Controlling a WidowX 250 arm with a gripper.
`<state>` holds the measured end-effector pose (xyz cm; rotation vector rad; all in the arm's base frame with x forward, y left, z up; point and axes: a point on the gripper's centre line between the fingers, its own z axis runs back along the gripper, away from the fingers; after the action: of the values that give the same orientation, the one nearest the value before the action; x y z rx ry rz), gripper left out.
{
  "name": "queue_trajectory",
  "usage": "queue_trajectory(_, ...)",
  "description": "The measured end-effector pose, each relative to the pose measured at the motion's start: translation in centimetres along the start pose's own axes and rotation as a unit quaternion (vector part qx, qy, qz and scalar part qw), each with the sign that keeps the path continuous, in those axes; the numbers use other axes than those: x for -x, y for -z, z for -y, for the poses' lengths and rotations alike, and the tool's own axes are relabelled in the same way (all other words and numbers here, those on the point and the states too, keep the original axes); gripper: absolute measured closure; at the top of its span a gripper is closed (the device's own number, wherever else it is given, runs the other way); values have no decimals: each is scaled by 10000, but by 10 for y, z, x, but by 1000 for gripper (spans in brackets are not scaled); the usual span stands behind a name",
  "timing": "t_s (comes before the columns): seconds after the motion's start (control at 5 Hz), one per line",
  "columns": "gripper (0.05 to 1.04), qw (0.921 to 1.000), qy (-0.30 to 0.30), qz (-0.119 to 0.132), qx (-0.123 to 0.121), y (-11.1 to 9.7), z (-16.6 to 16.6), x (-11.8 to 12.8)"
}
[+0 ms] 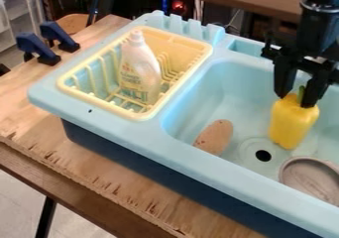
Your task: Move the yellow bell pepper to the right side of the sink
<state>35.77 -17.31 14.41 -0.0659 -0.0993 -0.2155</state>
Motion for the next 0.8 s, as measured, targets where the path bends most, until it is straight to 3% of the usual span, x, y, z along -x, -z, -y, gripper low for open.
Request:
queue_trajectory(0.2, 812, 9999, 107, -10, 2, 0, 3, 1)
queue_trajectory(0.4, 929, 9998, 202, 0, 62, 0, 7, 1)
queue_trajectory(0.8, 964, 9995, 277, 83, 94, 1, 17, 1)
